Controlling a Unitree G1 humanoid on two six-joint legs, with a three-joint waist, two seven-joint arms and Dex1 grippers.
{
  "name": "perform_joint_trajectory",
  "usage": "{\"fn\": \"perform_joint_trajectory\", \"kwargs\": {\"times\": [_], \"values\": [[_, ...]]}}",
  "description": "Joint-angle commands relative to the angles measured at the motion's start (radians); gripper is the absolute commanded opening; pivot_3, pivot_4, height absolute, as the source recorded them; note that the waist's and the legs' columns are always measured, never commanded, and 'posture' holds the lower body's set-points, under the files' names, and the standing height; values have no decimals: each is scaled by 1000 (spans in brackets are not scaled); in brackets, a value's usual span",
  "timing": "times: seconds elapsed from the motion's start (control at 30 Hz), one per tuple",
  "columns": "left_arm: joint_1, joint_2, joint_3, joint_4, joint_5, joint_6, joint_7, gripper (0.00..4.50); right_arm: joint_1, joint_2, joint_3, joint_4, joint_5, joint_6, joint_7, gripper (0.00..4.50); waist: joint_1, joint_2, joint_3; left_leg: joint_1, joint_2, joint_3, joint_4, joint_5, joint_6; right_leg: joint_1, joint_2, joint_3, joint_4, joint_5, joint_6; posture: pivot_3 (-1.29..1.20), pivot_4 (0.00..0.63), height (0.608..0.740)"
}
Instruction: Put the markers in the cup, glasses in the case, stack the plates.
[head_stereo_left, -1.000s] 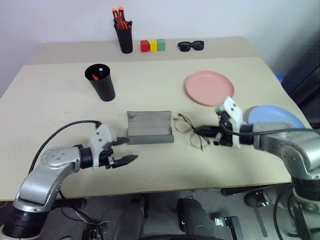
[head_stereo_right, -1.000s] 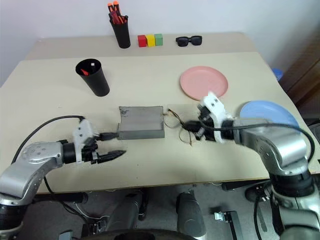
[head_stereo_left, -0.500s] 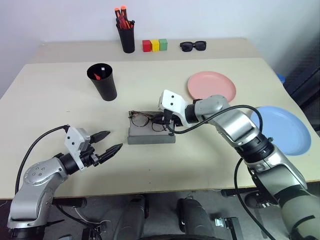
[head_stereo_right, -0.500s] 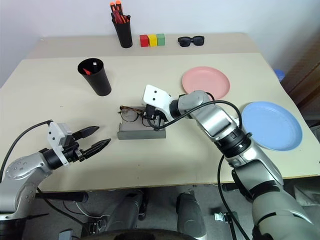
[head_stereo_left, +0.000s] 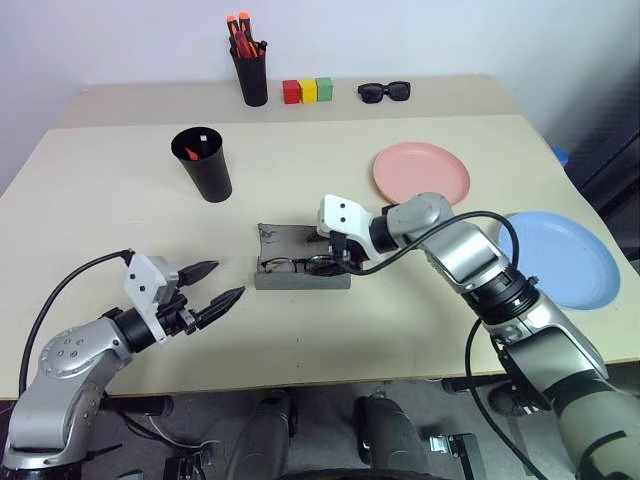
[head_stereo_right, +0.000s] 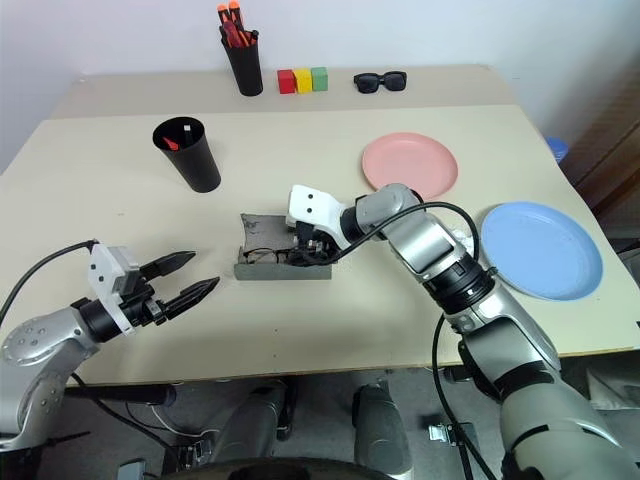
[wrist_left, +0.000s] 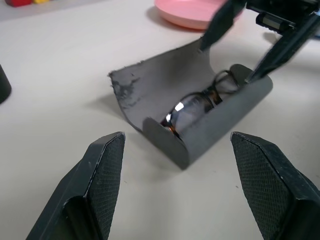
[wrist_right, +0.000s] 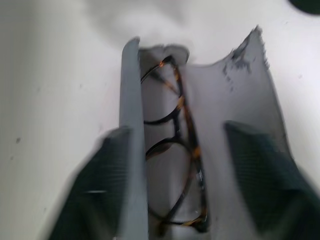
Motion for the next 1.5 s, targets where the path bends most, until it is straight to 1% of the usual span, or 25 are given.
{"fn": "perform_joint_trajectory", "kwargs": {"times": [0.03, 0.1, 0.13, 0.2, 0.23, 0.27, 0.4, 0.47, 0.53, 0.6, 0.67, 0.73, 0.8, 0.93, 1.1, 1.13, 1.27, 1.33, 1.43, 1.5], "values": [[-89, -10, -6, 39, -23, 39, 49, 3220, -5, 15, -74, -42, 4, 2, -37, 3452, 2, 0, 0, 0, 0, 0, 0, 0, 0, 0, 0, 0, 0, 0, 0, 0, 150, 740], [-171, -24, -29, 84, -32, 91, 80, 2650, 15, 10, -97, -77, 12, 6, -47, 3461, 4, 0, 0, 0, -1, 0, 0, 0, 0, 1, 0, 0, 0, 0, 0, 0, 150, 740], [-207, -30, -46, 100, -17, 99, 93, 2151, 27, 7, -107, -96, 17, 11, -49, 3461, 2, 0, 0, 0, -1, 0, 1, 0, 0, 1, 0, -1, 0, 0, 1, 0, 150, 740], [-313, -59, -107, 151, 31, 97, 133, 999, 72, -10, -132, -162, 28, 26, -58, 3461, 2, 0, 0, 0, -2, 0, 0, 0, 0, 1, 0, 0, 0, 2, 4, 0, 150, 740], [-360, -71, -136, 175, 59, 94, 155, 628, 95, -19, -145, -193, 33, 32, -63, 3461, 6, -1, 0, 0, -2, 0, 1, 0, 0, 2, 0, -1, 1, 2, 4, 0, 150, 740], [-404, -81, -163, 199, 77, 105, 168, 127, 117, -27, -157, -222, 36, 38, -68, 3461, 5, -1, 0, 0, -2, 1, 1, 0, 0, 2, 1, -2, 1, 2, 4, 0, 150, 740], [-608, -132, -258, 331, 136, 176, 217, 127, 236, -76, -220, -338, 37, 8, -99, 3461, 6, -1, 0, 0, -2, 1, 2, 0, 0, 3, 1, -2, 1, 3, 5, 0, 150, 740], [-723, -141, -320, 414, 150, 238, 179, 127, 330, -104, -275, -414, 37, -57, -119, 3461, 8, -2, 0, 0, -2, 1, 2, 0, 0, 3, 1, -2, 1, 3, 5, 0, 150, 740], [-800, -151, -354, 477, 153, 262, 141, 127, 407, -124, -323, -477, 45, -76, -138, 3461, 2, -2, 0, 0, -2, 2, 2, 0, 0, 4, 2, -2, 1, 3, 6, 0, 150, 740], [-856, -155, -390, 538, 167, 273, 100, 127, 469, -136, -365, -525, 51, -71, -162, 3461, -4, -2, 0, 0, -2, 2, 2, 0, 0, 4, 2, -2, 1, 3, 7, 0, 150, 740], [-900, -141, -453, 596, 202, 307, 50, 127, 523, -148, -400, -563, 54, -60, -186, 3461, -7, -2, 0, 1, -1, 3, 1, 0, 0, 3, 2, -2, 2, 3, 7, 0, 150, 740], [-951, -142, -497, 661, 225, 386, 34, 127, 564, -157, -426, -589, 51, -55, -212, 3461, -5, -2, 0, 1, -1, 3, 2, 0, 0, 3, 2, -2, 2, 3, 7, 0, 150, 740], [-990, -151, -510, 711, 224, 458, 17, 127, 588, -159, -444, -606, 48, -51, -236, 3461, -4, -2, 0, 1, -1, 2, 2, 0, 0, 3, 3, -2, 2, 3, 7, 0, 150, 740], [-967, -102, -574, 656, 244, 435, -94, 127, 619, -160, -479, -617, 45, -45, -280, 3461, -3, -2, 1, 1, -1, 2, 2, 0, 0, 3, 2, -2, 2, 2, 7, 0, 150, 740], [-877, -28, -560, 539, 242, 364, -180, 127, 597, -155, -482, -537, 29, -63, -314, 3461, -5, -2, 0, 1, 0, 2, 1, 0, 0, 3, 2, -1, 2, 2, 6, 0, 150, 740], [-864, -18, -555, 522, 242, 355, -188, 127, 593, -153, -482, -526, 29, -64, -318, 3461, -5, -2, 0, 1, 0, 1, 1, 0, 0, 3, 2, -1, 1, 1, 3, 0, 150, 740], [-745, 54, -483, 344, 159, 375, -250, 127, 544, -141, -466, -397, -1, -113, -342, 3461, -7, -1, 0, 1, 1, 0, 1, 0, 0, 3, 1, 0, 1, 0, 2, 0, 150, 740], [-707, 74, -469, 292, 138, 395, -257, 127, 527, -138, -460, -354, -11, -131, -347, 3461, -3, -1, 0, 1, 1, -1, 1, 0, 0, 3, 1, 0, 1, 0, 2, 0, 150, 740], [-608, 119, -465, 195, 126, 397, -263, 127, 444, -127, -426, -210, -68, -146, -382, 3461, 0, -1, 1, 0, 0, 0, 1, 0, 0, 3, 0, 0, 1, 0, 2, 0, 150, 740], [-547, 135, -461, 152, 133, 356, -256, 127, 380, -121, -404, -101, -112, -140, -417, 3461, -1, -1, 0, 1, 0, 0, 2, 0, 0, 3, 0, 0, 0, 0, 2, 0, 150, 740]]}}
